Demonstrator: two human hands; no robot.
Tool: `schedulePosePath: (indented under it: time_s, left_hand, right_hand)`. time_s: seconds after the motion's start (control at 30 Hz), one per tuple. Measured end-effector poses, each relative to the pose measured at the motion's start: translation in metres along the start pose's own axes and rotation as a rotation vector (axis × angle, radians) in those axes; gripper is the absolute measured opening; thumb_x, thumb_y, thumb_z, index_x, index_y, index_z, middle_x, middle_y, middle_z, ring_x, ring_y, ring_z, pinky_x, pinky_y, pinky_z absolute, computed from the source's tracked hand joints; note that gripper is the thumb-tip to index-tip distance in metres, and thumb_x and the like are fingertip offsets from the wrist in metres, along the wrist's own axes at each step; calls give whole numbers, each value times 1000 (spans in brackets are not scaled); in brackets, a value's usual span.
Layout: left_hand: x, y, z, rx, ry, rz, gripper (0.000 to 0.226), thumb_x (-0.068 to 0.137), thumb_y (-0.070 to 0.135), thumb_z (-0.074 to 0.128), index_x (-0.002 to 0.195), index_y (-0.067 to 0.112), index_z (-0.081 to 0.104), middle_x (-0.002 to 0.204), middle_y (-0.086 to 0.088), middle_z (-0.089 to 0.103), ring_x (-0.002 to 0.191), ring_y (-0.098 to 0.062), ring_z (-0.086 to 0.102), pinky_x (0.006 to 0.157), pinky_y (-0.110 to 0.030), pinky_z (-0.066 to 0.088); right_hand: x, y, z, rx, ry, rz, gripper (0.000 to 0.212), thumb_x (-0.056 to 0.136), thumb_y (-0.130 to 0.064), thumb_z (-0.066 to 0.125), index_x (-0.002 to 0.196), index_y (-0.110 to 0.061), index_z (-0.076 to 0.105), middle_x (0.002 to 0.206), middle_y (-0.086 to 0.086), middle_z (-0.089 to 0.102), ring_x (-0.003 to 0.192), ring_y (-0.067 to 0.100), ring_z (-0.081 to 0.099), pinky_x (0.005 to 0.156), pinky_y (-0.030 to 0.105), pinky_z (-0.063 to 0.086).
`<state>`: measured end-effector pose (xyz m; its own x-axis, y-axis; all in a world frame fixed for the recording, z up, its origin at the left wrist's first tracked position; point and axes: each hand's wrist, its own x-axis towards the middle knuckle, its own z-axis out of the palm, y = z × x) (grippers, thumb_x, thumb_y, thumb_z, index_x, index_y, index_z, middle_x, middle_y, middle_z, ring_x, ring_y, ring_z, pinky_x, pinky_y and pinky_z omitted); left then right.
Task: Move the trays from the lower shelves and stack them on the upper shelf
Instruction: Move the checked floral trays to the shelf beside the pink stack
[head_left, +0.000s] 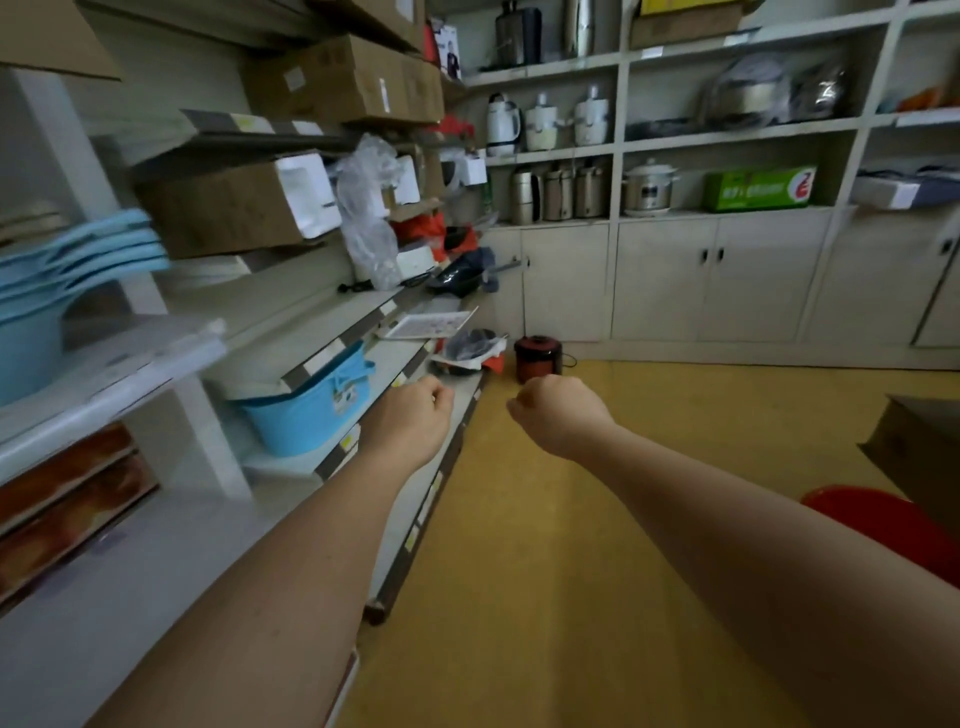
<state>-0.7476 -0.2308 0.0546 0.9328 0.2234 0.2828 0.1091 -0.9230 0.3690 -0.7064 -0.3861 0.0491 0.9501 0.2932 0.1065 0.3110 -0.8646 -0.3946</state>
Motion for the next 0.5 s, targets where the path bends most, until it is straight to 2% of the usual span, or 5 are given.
schedulePosePath:
  time_s: [0.13,0.27,0.37,0.5]
  left_hand:
    - [102,-13,19,-15,-25,-3,30,100,35,32,95,18,56,92,-5,61,82,-22,53,66,-30,39]
    - [192,-9,40,10,-41,23,30,100,32,32,92,14,54,98,-12,62,82,-23,50,67,-30,36]
    - [256,0,68,31,-43,41,33,101,32,31,97,12,57,100,-13,63,81,-23,48,67,-30,35]
    - [340,7,119,59,-38,30,34,101,31,30,98,10,57,103,-14,64,89,-28,55,67,-31,38]
  right_hand:
    - [96,10,-9,-15,34,28,37,98,-30,38,63,-19,41,64,-2,45,61,17,48,49,25,32]
    - [180,30,-14,-18,46,56,37,98,-26,36,62,-18,40,62,-1,46,54,13,44,46,25,30]
    - [246,54,-11,2,61,71,31,97,-25,38,67,-16,44,67,-1,49,59,15,47,51,25,34]
    - [339,92,0,8,38,64,35,94,-20,40,60,-16,39,62,1,46,55,17,44,46,27,27]
